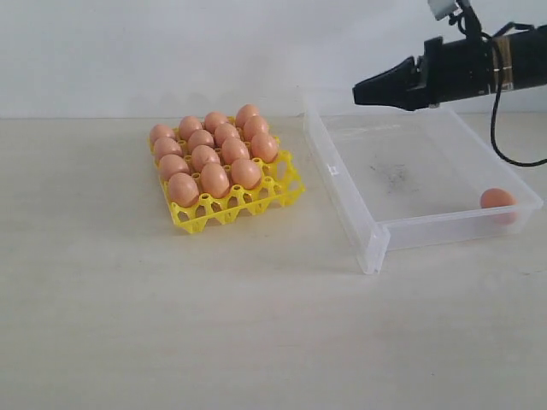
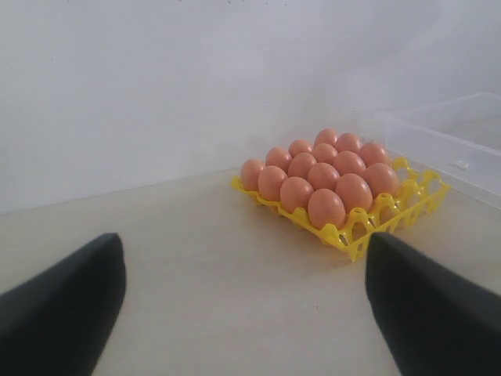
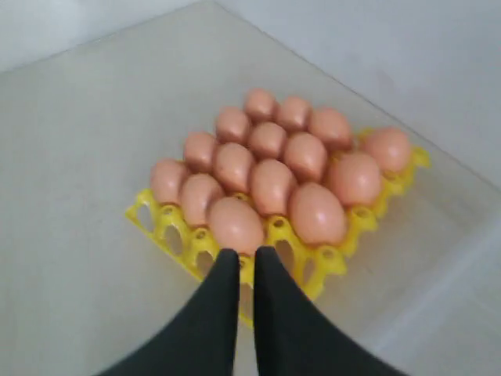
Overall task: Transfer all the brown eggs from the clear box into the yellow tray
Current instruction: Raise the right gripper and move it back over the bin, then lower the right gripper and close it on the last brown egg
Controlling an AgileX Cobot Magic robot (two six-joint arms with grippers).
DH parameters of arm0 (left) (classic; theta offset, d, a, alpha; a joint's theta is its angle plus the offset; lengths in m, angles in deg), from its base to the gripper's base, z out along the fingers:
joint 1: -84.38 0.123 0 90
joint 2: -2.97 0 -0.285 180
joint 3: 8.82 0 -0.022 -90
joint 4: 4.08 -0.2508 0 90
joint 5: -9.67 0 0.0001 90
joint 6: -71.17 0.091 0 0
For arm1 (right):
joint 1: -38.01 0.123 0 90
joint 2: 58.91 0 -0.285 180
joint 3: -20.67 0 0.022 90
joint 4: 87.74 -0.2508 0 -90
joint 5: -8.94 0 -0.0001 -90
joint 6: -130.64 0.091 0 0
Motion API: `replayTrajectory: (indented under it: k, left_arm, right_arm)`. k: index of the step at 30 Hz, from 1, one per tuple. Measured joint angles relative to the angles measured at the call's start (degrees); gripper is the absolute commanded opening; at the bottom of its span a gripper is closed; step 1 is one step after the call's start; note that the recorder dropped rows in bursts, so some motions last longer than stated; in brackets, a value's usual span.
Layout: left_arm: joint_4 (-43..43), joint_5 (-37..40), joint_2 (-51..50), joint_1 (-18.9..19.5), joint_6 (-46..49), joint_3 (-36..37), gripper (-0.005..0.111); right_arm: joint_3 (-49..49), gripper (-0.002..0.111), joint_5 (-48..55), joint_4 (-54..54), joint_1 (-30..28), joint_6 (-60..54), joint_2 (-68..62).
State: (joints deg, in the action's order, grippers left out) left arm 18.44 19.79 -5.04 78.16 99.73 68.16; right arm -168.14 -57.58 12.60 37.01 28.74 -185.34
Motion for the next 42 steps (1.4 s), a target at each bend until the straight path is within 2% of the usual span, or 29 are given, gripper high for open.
replayTrajectory:
  k: [3, 6, 9, 12, 14, 16, 18, 21, 24, 26, 29, 31, 33, 34, 35, 36, 38, 42]
  left_arm:
    - [0.0, 0.0, 0.0, 0.0, 0.0, 0.0, 0.078]
    - [0.0, 0.0, 0.0, 0.0, 0.0, 0.0, 0.078]
    - [0.0, 0.0, 0.0, 0.0, 0.0, 0.0, 0.078]
    - [0.0, 0.0, 0.0, 0.0, 0.0, 0.0, 0.078]
    - [0.0, 0.0, 0.0, 0.0, 0.0, 0.0, 0.078]
    - [0.0, 0.0, 0.0, 0.0, 0.0, 0.0, 0.078]
    - [0.0, 0.0, 0.0, 0.0, 0.0, 0.0, 0.078]
    - [0.0, 0.0, 0.0, 0.0, 0.0, 0.0, 0.078]
    - [0.0, 0.0, 0.0, 0.0, 0.0, 0.0, 0.078]
    - [0.0, 0.0, 0.0, 0.0, 0.0, 0.0, 0.078]
    - [0.0, 0.0, 0.0, 0.0, 0.0, 0.0, 0.078]
    - [0.0, 0.0, 0.0, 0.0, 0.0, 0.0, 0.078]
    - [0.0, 0.0, 0.0, 0.0, 0.0, 0.0, 0.078]
    - [0.0, 0.0, 0.0, 0.0, 0.0, 0.0, 0.078]
    - [0.0, 0.0, 0.0, 0.0, 0.0, 0.0, 0.078]
    - [0.0, 0.0, 0.0, 0.0, 0.0, 0.0, 0.078]
    - [0.0, 0.0, 0.0, 0.0, 0.0, 0.0, 0.078]
    - [0.0, 0.0, 0.0, 0.0, 0.0, 0.0, 0.078]
  right_arm:
    - [0.1, 0.000, 1.8, 0.1, 4.2, -6.5, 3.6]
    - [0.1, 0.000, 13.2, 0.1, 10.0, -13.2, 8.5]
    - [0.1, 0.000, 33.4, 0.1, 16.6, -21.9, 12.6]
    - [-0.4, 0.000, 62.8, 0.6, 22.9, -34.1, 13.7]
    - [-0.9, 0.000, 78.2, 0.8, 24.3, -37.2, 12.7]
    - [-1.1, 0.000, 86.5, 0.6, 23.6, -34.2, 11.8]
    - [-1.1, 0.000, 89.3, -4.2, 21.2, -29.1, 11.7]
    - [-1.2, 0.000, 86.6, -24.4, 15.4, -30.0, 11.7]
    - [-1.2, 0.000, 85.4, -54.5, 9.6, -43.3, 10.8]
    - [-1.2, 0.000, 87.3, -70.2, 6.8, -54.2, 10.2]
    - [-1.2, 0.000, 94.6, -88.6, 3.5, -69.3, 9.2]
    - [-1.2, 0.001, 104.8, -97.8, 1.2, -80.0, 8.8]
    - [-1.2, 0.014, 111.8, -105.1, 0.3, -86.7, 8.8]
    - [-1.2, 0.031, 113.4, -108.6, 0.4, -89.2, 8.8]
    - [-1.2, 0.038, 116.3, -115.4, 0.9, -94.7, 8.6]
    - [-1.2, 0.047, 117.3, -116.7, 1.3, -96.3, 8.4]
    - [-1.2, 0.048, 118.9, -116.5, 3.4, -95.8, 7.6]
    - [-2.8, 0.051, 127.0, -97.9, 4.5, -82.7, 5.6]
